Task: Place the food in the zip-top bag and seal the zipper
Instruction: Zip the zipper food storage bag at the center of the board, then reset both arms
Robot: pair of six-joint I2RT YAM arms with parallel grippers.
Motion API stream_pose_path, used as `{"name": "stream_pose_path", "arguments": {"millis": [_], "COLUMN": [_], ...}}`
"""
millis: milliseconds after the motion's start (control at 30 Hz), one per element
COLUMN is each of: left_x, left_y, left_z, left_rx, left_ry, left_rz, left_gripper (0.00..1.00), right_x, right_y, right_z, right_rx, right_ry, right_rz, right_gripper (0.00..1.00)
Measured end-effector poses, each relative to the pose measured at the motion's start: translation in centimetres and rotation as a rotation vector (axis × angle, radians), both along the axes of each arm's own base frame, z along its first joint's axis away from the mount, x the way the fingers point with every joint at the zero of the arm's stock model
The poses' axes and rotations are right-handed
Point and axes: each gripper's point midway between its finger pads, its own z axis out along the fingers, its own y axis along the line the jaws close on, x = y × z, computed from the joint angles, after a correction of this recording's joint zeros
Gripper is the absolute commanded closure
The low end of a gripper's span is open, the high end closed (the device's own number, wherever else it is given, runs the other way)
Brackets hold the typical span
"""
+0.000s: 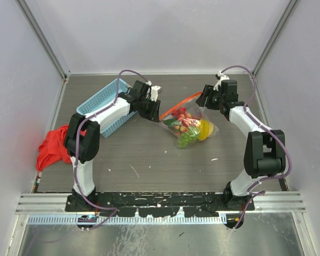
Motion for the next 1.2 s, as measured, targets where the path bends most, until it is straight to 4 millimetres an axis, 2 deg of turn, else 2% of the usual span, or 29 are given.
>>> {"name": "stream_pose_path", "arguments": {"millis": [67, 100, 167, 233, 333, 433, 600, 633, 733, 800, 967, 1100, 1200], "left_x": [0.0, -0.2, -0.7, -1.3, -1.6, -2.9, -6.4, -7.2, -9.9, -11.5, -14.4, -16.4, -17.1], "left_y": [0.4, 0.6, 1.3, 2.0, 2.8, 4.3, 8.0, 9.0, 11.8, 13.6, 17.5, 20.2, 21.7], "left_z": [0.0, 0.1, 0.8, 2.5, 6.0, 10.6, 18.7, 20.0, 22.8, 24.0, 25.4, 25.5, 25.6], "left_rx": [0.006, 0.005, -0.002, -0.017, -0.065, -0.132, -0.264, -0.291, -0.356, -0.379, -0.354, -0.285, -0.235], "left_ry": [-0.003, -0.010, -0.026, -0.056, -0.128, -0.215, -0.387, -0.420, -0.512, -0.566, -0.647, -0.699, -0.739], "left_rz": [0.032, 0.047, 0.083, 0.128, 0.188, 0.262, 0.392, 0.421, 0.498, 0.539, 0.618, 0.644, 0.662], "left_gripper": [0.48, 0.45, 0.39, 0.35, 0.27, 0.22, 0.11, 0.06, 0.02, 0.01, 0.02, 0.02, 0.02], "right_x": [-0.2, -0.3, -1.2, -2.4, -3.9, -5.6, -9.7, -10.5, -13.3, -14.8, -17.7, -19.9, -20.5], "right_y": [0.0, 0.0, -0.2, -0.4, -1.1, -1.9, -3.9, -4.2, -5.2, -5.9, -7.3, -8.1, -8.6], "right_z": [0.8, 1.1, 2.4, 4.4, 7.9, 11.3, 14.7, 15.1, 16.3, 17.1, 18.0, 17.5, 16.9], "right_rx": [0.013, 0.019, 0.025, 0.025, 0.017, -0.001, -0.037, -0.040, -0.054, -0.066, -0.103, -0.121, -0.136], "right_ry": [-0.016, -0.023, -0.052, -0.099, -0.185, -0.269, -0.372, -0.392, -0.447, -0.482, -0.552, -0.609, -0.626], "right_rz": [-0.002, -0.004, -0.009, -0.015, -0.040, -0.076, -0.169, -0.183, -0.228, -0.254, -0.313, -0.345, -0.363], "right_gripper": [0.04, 0.00, 0.00, 0.00, 0.00, 0.00, 0.00, 0.00, 0.00, 0.00, 0.00, 0.00, 0.00]}}
